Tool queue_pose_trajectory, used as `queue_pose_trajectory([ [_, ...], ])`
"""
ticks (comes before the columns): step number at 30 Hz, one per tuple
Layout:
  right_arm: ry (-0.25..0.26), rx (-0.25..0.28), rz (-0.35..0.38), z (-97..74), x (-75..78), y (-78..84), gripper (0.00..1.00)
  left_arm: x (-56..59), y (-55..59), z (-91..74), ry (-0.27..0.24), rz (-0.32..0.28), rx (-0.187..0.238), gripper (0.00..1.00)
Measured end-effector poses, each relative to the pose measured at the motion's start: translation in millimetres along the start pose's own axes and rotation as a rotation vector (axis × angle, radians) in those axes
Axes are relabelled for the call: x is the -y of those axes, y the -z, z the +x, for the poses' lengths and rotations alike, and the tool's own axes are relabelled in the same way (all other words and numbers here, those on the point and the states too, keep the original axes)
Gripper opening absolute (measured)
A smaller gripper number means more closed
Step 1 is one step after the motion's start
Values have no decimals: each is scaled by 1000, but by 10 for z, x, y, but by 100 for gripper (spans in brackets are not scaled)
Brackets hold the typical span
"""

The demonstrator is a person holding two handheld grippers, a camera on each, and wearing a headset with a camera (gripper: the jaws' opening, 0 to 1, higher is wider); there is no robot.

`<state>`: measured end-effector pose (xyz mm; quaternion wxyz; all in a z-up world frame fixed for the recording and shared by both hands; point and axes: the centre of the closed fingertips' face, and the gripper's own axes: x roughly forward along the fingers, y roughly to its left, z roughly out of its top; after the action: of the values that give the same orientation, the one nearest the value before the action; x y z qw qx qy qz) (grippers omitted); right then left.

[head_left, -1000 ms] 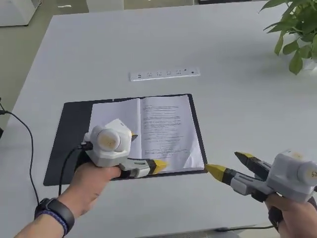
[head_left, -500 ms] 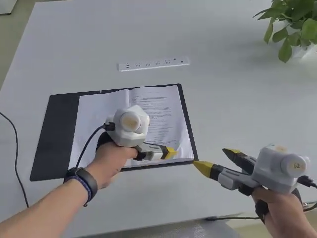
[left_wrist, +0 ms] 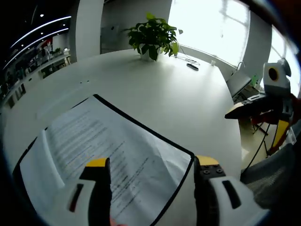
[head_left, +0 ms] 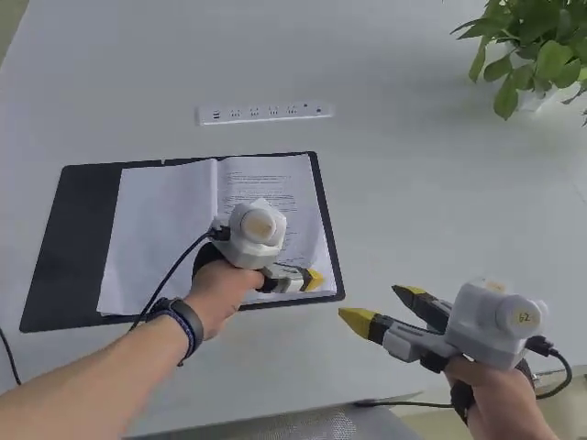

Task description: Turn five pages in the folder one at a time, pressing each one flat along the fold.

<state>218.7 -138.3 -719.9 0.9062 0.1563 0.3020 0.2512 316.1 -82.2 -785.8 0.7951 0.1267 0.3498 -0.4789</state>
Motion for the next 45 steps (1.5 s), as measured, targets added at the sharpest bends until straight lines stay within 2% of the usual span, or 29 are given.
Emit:
queue_pose_trajectory([
  [3, -4, -10, 5, 18, -13, 32, 70, 44, 93, 82, 5, 46, -47, 71],
  [9, -9, -28, 3, 64, -23, 36, 70, 34, 91, 198, -13, 40, -51, 71],
  [12, -7, -28, 6, 77, -5, 14, 69, 9, 127, 211, -33, 68, -64, 69],
  [21, -18, -31, 13, 153, 9, -7, 68, 7, 94, 166, 0, 24, -39, 70],
  [27, -34, -26, 20, 233, -14, -33, 67, -9, 105, 168, 10, 26, -39, 68],
  [36, -45, -17, 32, 262, -18, -49, 67, 3, 77, 171, 25, -22, -23, 70],
  [43, -39, -5, 54, 239, 33, -43, 66, 18, 82, 188, 16, -11, -35, 70],
  [45, -38, 0, 65, 235, 40, -42, 66, 38, 61, 193, 18, -26, -29, 71],
])
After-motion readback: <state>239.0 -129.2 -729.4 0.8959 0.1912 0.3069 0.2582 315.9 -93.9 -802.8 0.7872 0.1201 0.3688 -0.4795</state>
